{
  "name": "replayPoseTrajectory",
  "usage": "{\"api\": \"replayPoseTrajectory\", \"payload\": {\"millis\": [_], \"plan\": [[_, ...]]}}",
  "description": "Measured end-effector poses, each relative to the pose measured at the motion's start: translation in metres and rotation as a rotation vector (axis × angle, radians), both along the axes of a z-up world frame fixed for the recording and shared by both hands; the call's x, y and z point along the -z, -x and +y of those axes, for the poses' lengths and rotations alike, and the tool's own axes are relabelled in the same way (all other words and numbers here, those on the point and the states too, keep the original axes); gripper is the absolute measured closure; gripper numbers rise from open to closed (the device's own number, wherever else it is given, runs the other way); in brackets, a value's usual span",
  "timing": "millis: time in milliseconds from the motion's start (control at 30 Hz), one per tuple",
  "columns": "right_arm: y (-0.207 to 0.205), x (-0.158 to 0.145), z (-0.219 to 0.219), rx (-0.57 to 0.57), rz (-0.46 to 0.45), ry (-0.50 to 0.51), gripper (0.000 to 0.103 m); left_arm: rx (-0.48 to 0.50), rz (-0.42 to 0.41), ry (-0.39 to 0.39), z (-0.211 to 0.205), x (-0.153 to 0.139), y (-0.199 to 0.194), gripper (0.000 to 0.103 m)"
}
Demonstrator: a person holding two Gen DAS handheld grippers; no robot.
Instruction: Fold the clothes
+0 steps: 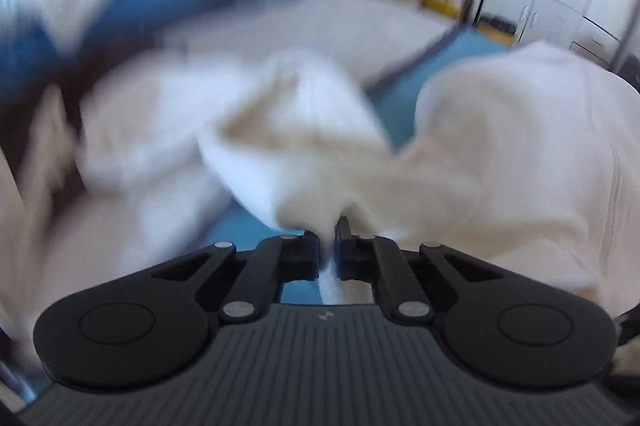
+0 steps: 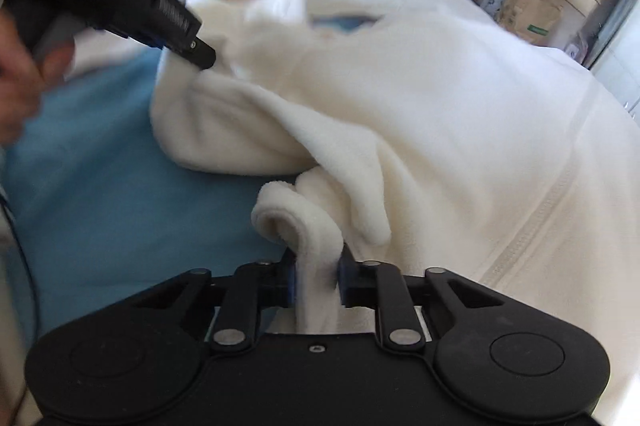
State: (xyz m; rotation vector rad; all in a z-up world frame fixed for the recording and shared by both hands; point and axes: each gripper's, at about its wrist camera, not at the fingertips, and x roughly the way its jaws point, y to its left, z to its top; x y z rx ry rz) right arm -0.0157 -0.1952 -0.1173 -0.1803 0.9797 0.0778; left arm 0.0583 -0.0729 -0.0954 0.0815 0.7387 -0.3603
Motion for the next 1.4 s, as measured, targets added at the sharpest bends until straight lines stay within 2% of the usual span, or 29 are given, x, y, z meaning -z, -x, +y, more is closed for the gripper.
{"api": "replayPoseTrajectory", "payload": {"millis": [67,133,167,233,300,367,433,567,633,700,733,767,833,900,933,967,1000,1067,1133,1200,1267,1333,1400], "plan": [[0.013,-0.028,-0.010,0.057,-0.047,-0.069,0.085,0.042,-0.174,-0.022,0.007,-0.033,0.014,0.097],[0.030,-0.055,-0.021,0.077,-0.074,-0.211,0.085,0.010,-0.141,0.070,0.025,-0.049,0.009,0.098],[0.038,-0.066,-0.026,0.070,-0.078,-0.287,0.085,-0.017,-0.121,0.086,0.034,-0.051,0.007,0.098],[0.052,-0.074,-0.032,0.025,-0.046,-0.402,0.085,-0.086,-0.056,0.060,0.051,-0.039,-0.010,0.098],[0.058,-0.061,-0.033,-0.046,0.037,-0.439,0.085,-0.132,0.064,0.056,0.061,-0.014,-0.029,0.097],[0.057,-0.033,-0.029,-0.055,0.151,-0.443,0.085,-0.172,0.173,0.050,0.068,0.010,-0.042,0.097],[0.057,-0.028,-0.023,-0.075,0.177,-0.448,0.085,-0.183,0.171,0.035,0.067,0.017,-0.043,0.097],[0.061,-0.035,-0.024,-0.132,0.174,-0.490,0.084,-0.188,-0.028,0.013,0.060,-0.012,-0.017,0.097],[0.064,-0.042,-0.030,-0.163,0.170,-0.508,0.084,-0.198,-0.070,0.008,0.060,-0.020,-0.015,0.097],[0.062,-0.031,-0.036,-0.154,0.220,-0.459,0.084,-0.167,0.033,-0.022,0.056,-0.007,-0.027,0.091],[0.059,-0.024,-0.036,-0.136,0.254,-0.441,0.083,-0.129,0.114,-0.051,0.051,0.006,-0.035,0.085],[0.056,-0.017,-0.035,-0.114,0.291,-0.424,0.083,-0.070,0.229,-0.091,0.044,0.026,-0.046,0.072],[0.051,-0.015,-0.036,-0.105,0.308,-0.414,0.079,-0.084,0.330,-0.089,0.041,0.054,-0.055,0.073],[0.049,-0.022,-0.040,-0.086,0.307,-0.415,0.077,-0.097,0.315,-0.088,0.044,0.050,-0.056,0.072],[0.049,-0.027,-0.045,-0.071,0.305,-0.421,0.071,-0.104,0.306,-0.087,0.045,0.048,-0.056,0.072],[0.048,-0.033,-0.049,-0.055,0.302,-0.428,0.066,-0.131,0.262,-0.102,0.049,0.039,-0.055,0.072],[0.050,-0.041,-0.056,-0.036,0.294,-0.440,0.056,-0.160,0.216,-0.118,0.053,0.030,-0.054,0.072],[0.053,-0.064,-0.081,-0.015,0.232,-0.512,0.053,-0.267,0.079,-0.225,0.062,0.013,-0.052,0.071],[0.059,-0.088,-0.114,0.021,0.157,-0.610,0.047,-0.341,0.006,-0.275,0.070,0.006,-0.052,0.071],[0.064,-0.110,-0.150,0.085,0.057,-0.682,0.040,-0.319,0.002,-0.184,0.077,-0.001,-0.049,0.071],[0.060,-0.126,-0.191,0.203,-0.026,-0.684,0.038,-0.236,0.021,-0.062,0.074,-0.007,-0.047,0.071],[0.055,-0.140,-0.232,0.329,-0.106,-0.674,0.038,-0.108,0.039,0.015,0.053,-0.011,-0.047,0.070],[0.050,-0.155,-0.273,0.455,-0.186,-0.660,0.037,0.045,0.079,0.082,0.025,-0.017,-0.056,0.060]]}}
